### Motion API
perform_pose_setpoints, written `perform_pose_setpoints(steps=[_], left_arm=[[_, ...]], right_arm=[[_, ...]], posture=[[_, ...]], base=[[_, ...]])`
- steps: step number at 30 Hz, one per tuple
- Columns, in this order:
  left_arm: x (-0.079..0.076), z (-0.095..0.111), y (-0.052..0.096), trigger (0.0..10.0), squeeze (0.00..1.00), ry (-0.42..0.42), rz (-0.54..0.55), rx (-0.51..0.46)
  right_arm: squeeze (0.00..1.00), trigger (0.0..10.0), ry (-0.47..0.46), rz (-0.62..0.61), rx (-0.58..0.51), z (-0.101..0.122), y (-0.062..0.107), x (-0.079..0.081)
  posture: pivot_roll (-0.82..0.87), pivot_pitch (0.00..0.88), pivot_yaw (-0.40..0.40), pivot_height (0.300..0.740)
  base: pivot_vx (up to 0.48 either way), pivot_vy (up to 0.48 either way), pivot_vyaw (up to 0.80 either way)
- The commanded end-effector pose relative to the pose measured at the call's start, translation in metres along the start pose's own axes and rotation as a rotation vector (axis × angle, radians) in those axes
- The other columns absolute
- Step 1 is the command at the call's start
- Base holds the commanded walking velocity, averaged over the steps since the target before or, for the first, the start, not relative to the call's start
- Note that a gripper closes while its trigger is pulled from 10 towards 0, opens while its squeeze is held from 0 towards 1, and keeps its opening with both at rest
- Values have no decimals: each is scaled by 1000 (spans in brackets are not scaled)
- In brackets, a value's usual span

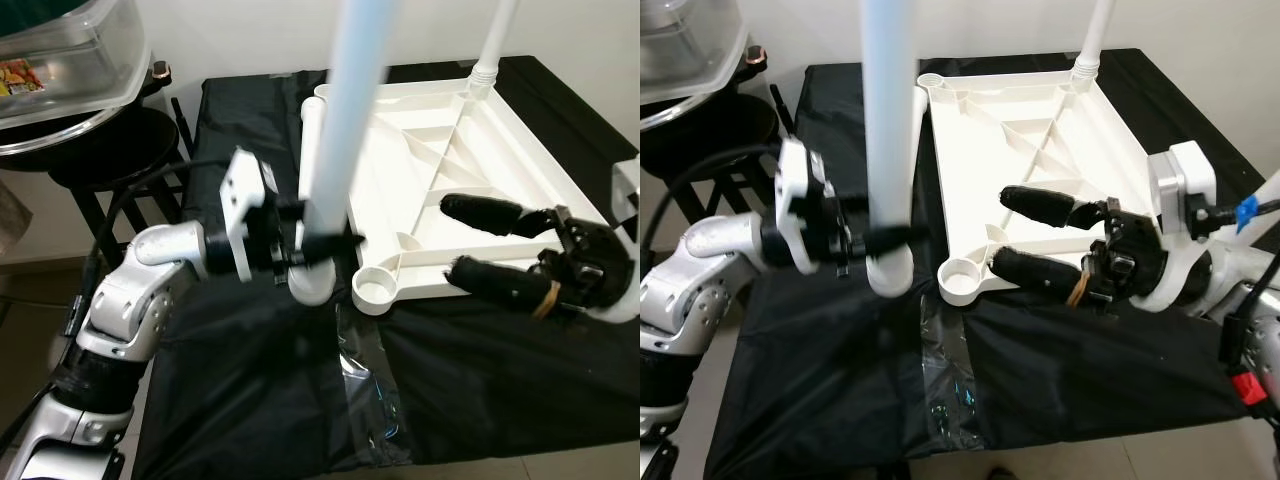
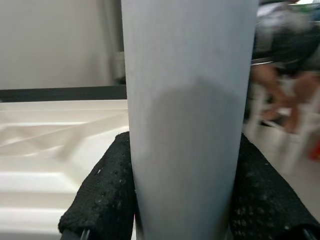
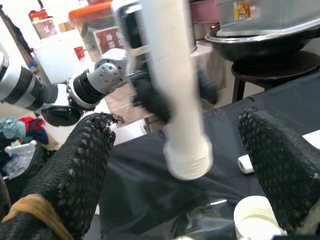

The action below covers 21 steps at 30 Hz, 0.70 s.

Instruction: Building children table

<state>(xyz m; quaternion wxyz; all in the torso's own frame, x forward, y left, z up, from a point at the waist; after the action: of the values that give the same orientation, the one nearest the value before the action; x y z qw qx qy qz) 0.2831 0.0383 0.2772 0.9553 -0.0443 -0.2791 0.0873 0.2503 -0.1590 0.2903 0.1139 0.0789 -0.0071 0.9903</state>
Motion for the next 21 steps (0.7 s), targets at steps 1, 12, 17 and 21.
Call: perform_pose_setpoints(steps=[1,12,17,21], left_arm=[[-16,3,-1,10000,0,12,-75,-10],[-45,5,-8,10000,0,54,-206,-35],[-52,7,-13,10000,0,64,-236,-53],[-57,11,-20,10000,0,75,-258,-78]], right_arm=[[0,10000,-1,44,33,0,-3,4],[0,10000,-69,362,142,5,-15,36],[0,10000,-37,446,217,-3,-27,44],[0,10000,41,460,265,-14,-44,40]], posture=[[-48,178,18,740],[-53,175,10,740],[-50,170,11,740],[-45,168,12,740]], base=[[0,0,0],[0,0,0],[0,0,0],[0,0,0]])
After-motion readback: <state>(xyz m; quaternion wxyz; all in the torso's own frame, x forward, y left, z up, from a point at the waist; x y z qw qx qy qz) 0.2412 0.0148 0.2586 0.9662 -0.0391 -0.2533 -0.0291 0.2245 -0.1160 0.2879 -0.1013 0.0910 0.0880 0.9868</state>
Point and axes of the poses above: a point about 5 cm out from each wrist's last joint towards the gripper, its own y axis pointing back from the gripper into the wrist, its own z axis along the axis of the wrist's last joint, x = y × z, the point moved 6 cm from there along -y, pointing out of the wrist towards the gripper, and after that the axes turned 12 degrees about -y, right-handed, at the moved point
